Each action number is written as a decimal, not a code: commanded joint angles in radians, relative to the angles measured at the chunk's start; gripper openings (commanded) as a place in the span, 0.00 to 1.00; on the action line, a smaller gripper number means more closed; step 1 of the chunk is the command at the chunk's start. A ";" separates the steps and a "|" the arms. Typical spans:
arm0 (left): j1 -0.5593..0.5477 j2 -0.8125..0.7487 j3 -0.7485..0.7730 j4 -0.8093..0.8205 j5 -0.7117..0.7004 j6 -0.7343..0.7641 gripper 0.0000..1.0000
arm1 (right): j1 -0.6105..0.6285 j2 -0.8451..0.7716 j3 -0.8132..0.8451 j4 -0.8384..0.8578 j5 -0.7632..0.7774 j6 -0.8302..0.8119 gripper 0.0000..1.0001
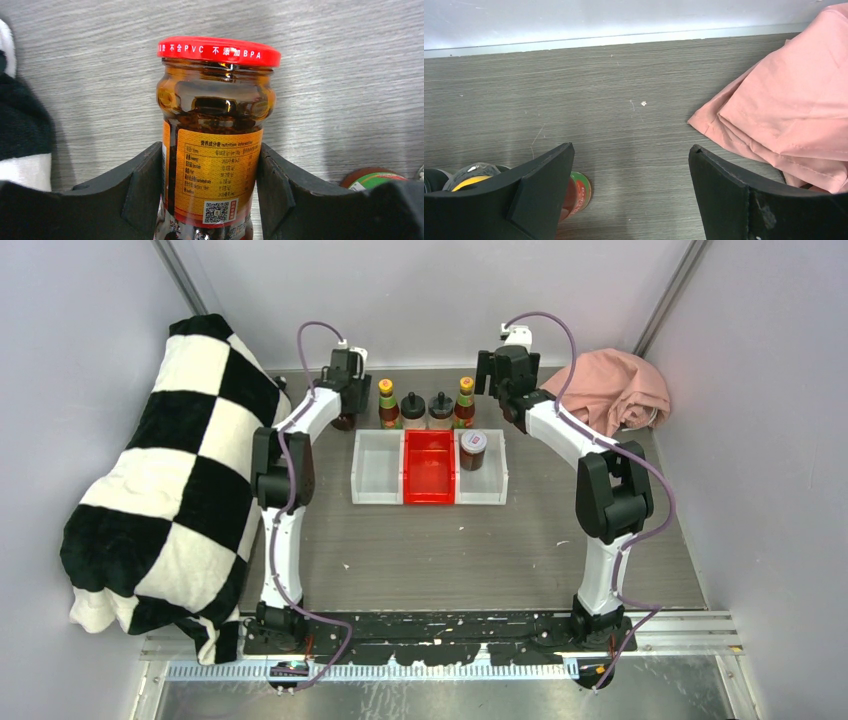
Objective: Organize the condiment bottles
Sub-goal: Pick up the bottle from the center of the board.
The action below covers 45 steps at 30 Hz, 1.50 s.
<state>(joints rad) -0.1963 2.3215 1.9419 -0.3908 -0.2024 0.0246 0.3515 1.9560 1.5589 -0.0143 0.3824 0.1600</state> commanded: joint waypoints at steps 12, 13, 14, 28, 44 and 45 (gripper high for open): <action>-0.012 -0.205 -0.034 0.209 -0.074 -0.020 0.00 | 0.013 -0.101 -0.011 0.033 0.007 -0.004 0.90; -0.013 -0.212 -0.042 0.215 -0.078 -0.020 0.00 | 0.014 -0.104 -0.012 0.033 0.006 -0.004 0.90; -0.016 -0.219 -0.048 0.220 -0.082 -0.020 0.00 | 0.016 -0.107 -0.013 0.033 0.005 -0.004 0.90; -0.046 -0.319 -0.148 0.315 -0.148 -0.060 0.00 | 0.037 -0.176 -0.031 0.022 -0.006 -0.003 0.90; -0.051 -0.429 -0.449 0.644 -0.217 -0.259 0.00 | 0.087 -0.234 -0.049 0.001 0.011 -0.021 0.91; -0.051 -0.432 -0.472 0.673 -0.219 -0.275 0.00 | 0.089 -0.234 -0.051 0.002 0.011 -0.022 0.91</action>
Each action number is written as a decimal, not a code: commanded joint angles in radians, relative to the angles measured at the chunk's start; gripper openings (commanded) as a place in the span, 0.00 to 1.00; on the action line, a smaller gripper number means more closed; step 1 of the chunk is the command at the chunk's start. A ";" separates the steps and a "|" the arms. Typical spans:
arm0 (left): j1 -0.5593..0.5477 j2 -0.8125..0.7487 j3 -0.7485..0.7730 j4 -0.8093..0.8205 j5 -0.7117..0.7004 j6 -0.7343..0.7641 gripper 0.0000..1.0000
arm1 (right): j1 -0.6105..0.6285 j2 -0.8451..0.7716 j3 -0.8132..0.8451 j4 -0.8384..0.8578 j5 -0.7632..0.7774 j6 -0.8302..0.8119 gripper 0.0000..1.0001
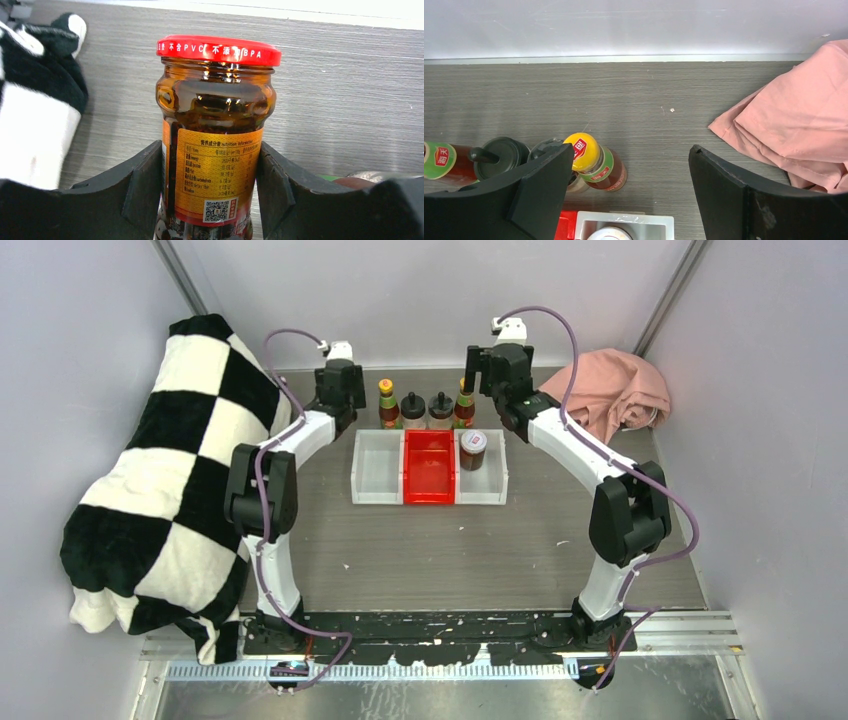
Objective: Organize the condiment bottles
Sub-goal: Pick up the bottle from the center of the board.
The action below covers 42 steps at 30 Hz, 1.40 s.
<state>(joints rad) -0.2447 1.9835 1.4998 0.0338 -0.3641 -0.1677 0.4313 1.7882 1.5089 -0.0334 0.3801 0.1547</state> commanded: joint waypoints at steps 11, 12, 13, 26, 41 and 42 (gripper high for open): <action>-0.027 -0.128 -0.207 0.515 -0.127 -0.111 0.00 | 0.009 -0.077 -0.015 0.023 0.014 -0.021 0.91; -0.030 -0.130 -0.218 0.534 -0.135 -0.105 0.00 | 0.010 -0.078 -0.016 0.024 0.014 -0.020 0.91; -0.033 -0.131 -0.230 0.555 -0.145 -0.101 0.00 | 0.011 -0.079 -0.017 0.025 0.014 -0.020 0.91; -0.062 -0.167 -0.364 0.815 -0.225 -0.025 0.00 | 0.027 -0.085 -0.027 0.025 0.014 -0.022 0.91; -0.097 -0.223 -0.442 0.966 -0.231 0.066 0.00 | 0.040 -0.117 -0.057 0.030 0.022 -0.026 0.91; -0.099 -0.231 -0.445 0.974 -0.231 0.076 0.00 | 0.042 -0.121 -0.059 0.030 0.022 -0.026 0.91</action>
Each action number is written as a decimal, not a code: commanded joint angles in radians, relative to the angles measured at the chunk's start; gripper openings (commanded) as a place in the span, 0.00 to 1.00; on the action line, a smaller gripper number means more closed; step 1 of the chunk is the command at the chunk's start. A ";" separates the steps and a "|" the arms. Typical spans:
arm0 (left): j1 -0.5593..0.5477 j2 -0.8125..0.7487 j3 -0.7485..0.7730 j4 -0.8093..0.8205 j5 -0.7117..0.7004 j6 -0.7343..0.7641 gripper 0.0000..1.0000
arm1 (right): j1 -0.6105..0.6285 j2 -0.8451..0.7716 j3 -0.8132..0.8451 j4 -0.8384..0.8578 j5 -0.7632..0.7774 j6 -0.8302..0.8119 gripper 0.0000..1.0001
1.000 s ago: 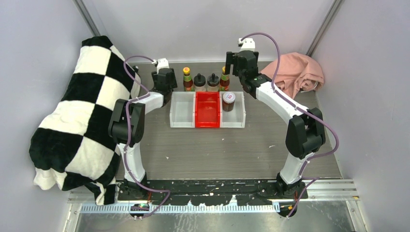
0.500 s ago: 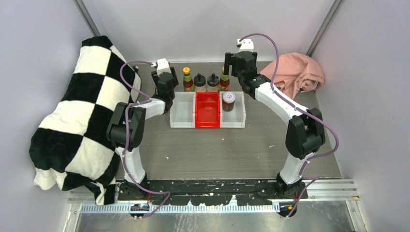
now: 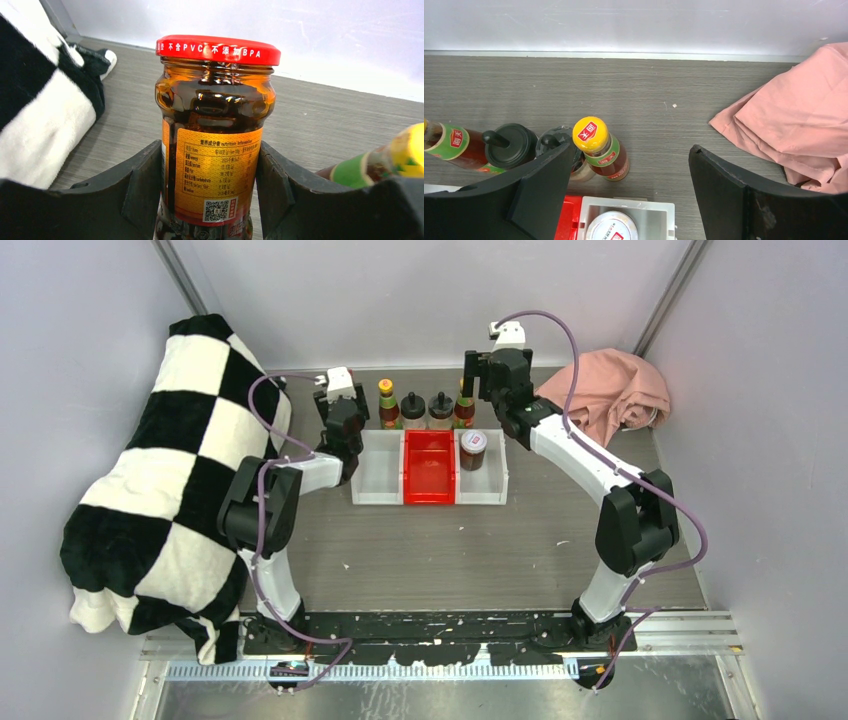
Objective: Organize the condiment bottles
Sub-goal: Pick up the bottle from the center of the board, then place the bottle in the storage box.
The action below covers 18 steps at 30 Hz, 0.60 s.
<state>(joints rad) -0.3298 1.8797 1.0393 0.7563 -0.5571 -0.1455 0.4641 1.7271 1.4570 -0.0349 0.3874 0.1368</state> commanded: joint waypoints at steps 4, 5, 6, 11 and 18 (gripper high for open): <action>-0.026 -0.165 0.004 0.285 -0.038 0.094 0.00 | 0.013 -0.071 -0.018 0.032 0.017 -0.007 0.91; -0.030 -0.175 0.000 0.294 -0.037 0.103 0.00 | 0.014 -0.075 -0.019 0.031 0.018 -0.006 0.91; -0.034 -0.184 -0.005 0.302 -0.035 0.112 0.00 | 0.017 -0.079 -0.020 0.031 0.020 -0.007 0.91; -0.061 -0.241 -0.025 0.313 -0.028 0.127 0.00 | 0.030 -0.104 -0.030 0.032 0.033 -0.009 0.91; -0.136 -0.304 -0.063 0.318 -0.026 0.139 0.00 | 0.036 -0.151 -0.064 0.032 0.069 -0.005 0.91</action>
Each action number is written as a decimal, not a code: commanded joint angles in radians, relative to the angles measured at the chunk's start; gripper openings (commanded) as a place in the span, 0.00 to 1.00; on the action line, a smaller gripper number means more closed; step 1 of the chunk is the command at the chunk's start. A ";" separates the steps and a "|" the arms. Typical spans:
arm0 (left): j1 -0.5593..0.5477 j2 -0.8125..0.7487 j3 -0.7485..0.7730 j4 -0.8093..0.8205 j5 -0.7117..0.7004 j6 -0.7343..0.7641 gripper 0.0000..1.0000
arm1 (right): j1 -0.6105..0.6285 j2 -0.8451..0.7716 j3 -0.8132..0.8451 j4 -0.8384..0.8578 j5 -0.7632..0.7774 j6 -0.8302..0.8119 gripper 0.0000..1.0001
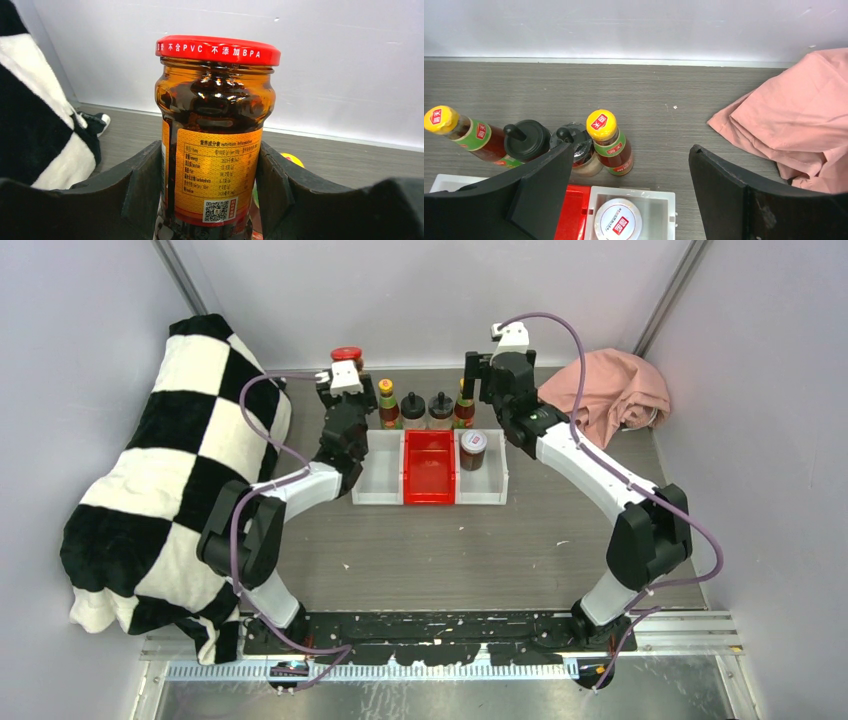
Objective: Organize the condiment bottles
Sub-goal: Place the bottle in the storage box.
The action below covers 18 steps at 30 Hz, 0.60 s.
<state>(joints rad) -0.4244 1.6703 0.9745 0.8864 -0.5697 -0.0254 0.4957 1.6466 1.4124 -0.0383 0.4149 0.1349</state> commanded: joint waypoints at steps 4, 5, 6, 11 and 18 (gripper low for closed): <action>-0.108 -0.131 -0.026 0.191 -0.028 0.053 0.00 | 0.005 -0.087 -0.035 0.034 0.081 0.001 0.91; -0.128 -0.140 -0.034 0.198 -0.036 0.065 0.00 | 0.004 -0.091 -0.041 0.034 0.087 0.003 0.91; -0.149 -0.148 -0.040 0.201 -0.047 0.080 0.00 | 0.005 -0.097 -0.047 0.035 0.093 0.006 0.91; -0.260 -0.188 -0.075 0.227 -0.091 0.149 0.00 | -0.010 -0.125 -0.082 0.035 0.121 0.035 0.91; -0.396 -0.200 -0.103 0.304 -0.148 0.239 0.00 | -0.045 -0.153 -0.127 0.077 0.127 0.069 0.91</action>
<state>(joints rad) -0.7753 1.5444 0.8600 0.9474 -0.6628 0.1410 0.4698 1.5558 1.2926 -0.0219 0.5125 0.1730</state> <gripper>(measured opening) 0.603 0.909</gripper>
